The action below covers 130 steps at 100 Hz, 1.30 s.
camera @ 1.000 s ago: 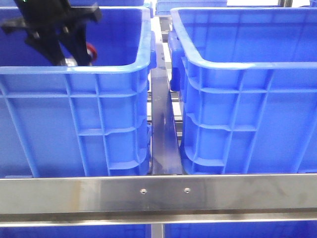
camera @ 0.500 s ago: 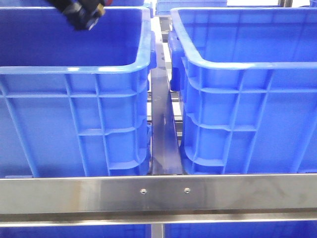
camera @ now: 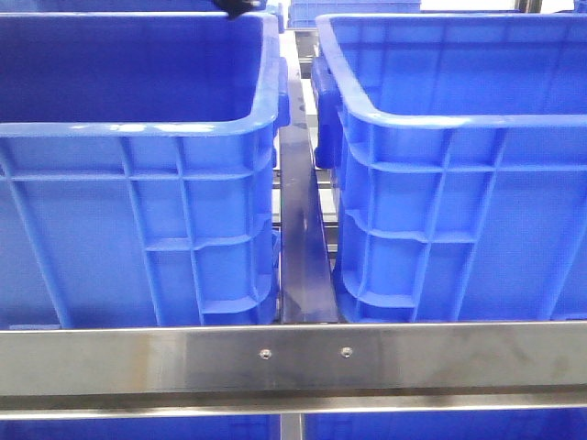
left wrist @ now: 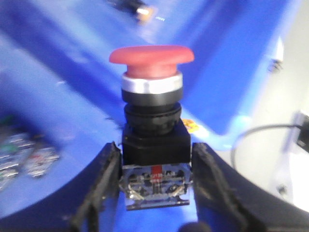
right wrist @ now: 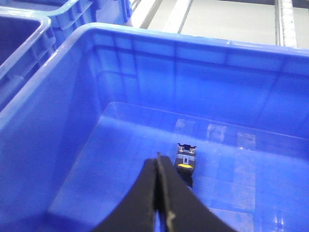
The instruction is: Pick red and yellow buttons and place in box
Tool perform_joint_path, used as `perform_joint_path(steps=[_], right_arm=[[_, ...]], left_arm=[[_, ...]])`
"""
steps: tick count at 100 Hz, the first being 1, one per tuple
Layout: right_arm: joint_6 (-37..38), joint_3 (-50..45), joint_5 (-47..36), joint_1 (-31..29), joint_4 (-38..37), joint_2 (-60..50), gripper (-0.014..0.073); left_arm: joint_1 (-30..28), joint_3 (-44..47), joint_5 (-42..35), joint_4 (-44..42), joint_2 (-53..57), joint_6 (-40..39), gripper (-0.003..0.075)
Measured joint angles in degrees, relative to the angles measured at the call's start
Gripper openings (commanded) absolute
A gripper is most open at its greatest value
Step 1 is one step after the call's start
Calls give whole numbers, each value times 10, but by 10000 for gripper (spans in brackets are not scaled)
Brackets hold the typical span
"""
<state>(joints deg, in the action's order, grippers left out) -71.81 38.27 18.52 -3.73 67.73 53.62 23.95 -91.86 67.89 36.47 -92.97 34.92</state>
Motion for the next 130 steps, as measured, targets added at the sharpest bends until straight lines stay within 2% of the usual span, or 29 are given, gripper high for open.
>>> perform_joint_path(steps=[14, 25, 34, 38, 39, 40, 41, 48, 55, 74, 92, 111, 130], right_arm=[[0, 0, 7, 0, 0, 0, -50], [0, 0, 15, 0, 0, 0, 27], [0, 0, 24, 0, 0, 1, 181], [0, 0, 27, 0, 1, 4, 294], [0, 0, 29, 0, 2, 3, 294], [0, 0, 29, 0, 3, 5, 346], [0, 0, 31, 0, 4, 5, 346], [0, 1, 44, 0, 9, 10, 521], [0, 4, 59, 0, 15, 17, 603], [10, 29, 125, 0, 79, 38, 594], [77, 63, 224, 0, 153, 78, 593], [149, 110, 341, 4, 176, 150, 593], [182, 153, 368, 47, 192, 213, 593]], left_arm=[[27, 0, 16, 4, -18, 2, 103], [33, 0, 19, 4, -29, 2, 103], [33, 0, 19, 4, -29, 2, 103], [33, 0, 19, 4, -29, 2, 103], [33, 0, 19, 4, -29, 2, 103], [33, 0, 19, 4, -29, 2, 103], [33, 0, 19, 4, -29, 2, 103], [33, 0, 20, 4, -29, 2, 103], [33, 0, 21, 4, -29, 2, 103], [33, 0, 21, 4, -29, 2, 103], [33, 0, 21, 4, -29, 2, 103], [33, 0, 21, 4, -29, 2, 103], [33, 0, 22, 4, -30, 2, 103]])
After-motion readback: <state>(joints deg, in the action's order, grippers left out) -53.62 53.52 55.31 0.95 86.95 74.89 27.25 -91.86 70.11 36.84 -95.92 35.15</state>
